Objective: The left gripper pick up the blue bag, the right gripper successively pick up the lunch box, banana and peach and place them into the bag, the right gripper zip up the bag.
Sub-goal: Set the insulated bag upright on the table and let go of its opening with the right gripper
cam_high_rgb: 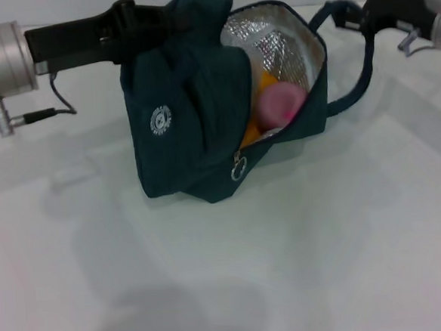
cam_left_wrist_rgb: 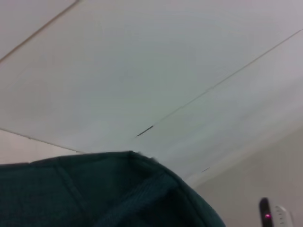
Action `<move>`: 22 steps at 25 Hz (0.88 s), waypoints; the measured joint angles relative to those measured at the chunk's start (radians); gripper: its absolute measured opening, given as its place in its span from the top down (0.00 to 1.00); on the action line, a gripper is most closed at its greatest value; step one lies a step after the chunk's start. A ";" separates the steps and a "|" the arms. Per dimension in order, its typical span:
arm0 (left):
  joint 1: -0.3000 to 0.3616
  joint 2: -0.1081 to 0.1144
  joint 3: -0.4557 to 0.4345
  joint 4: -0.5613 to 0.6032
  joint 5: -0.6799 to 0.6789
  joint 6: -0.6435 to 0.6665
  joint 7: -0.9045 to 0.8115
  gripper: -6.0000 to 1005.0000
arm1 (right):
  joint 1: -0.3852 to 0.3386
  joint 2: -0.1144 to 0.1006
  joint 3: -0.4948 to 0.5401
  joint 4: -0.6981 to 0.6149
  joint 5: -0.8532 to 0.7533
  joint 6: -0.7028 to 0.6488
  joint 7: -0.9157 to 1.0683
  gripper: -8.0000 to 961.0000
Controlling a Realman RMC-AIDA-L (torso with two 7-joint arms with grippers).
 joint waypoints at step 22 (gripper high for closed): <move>0.092 -0.004 0.007 -0.064 -0.005 0.110 0.037 0.93 | -0.406 -0.006 -0.016 -0.496 0.186 -0.386 0.012 0.22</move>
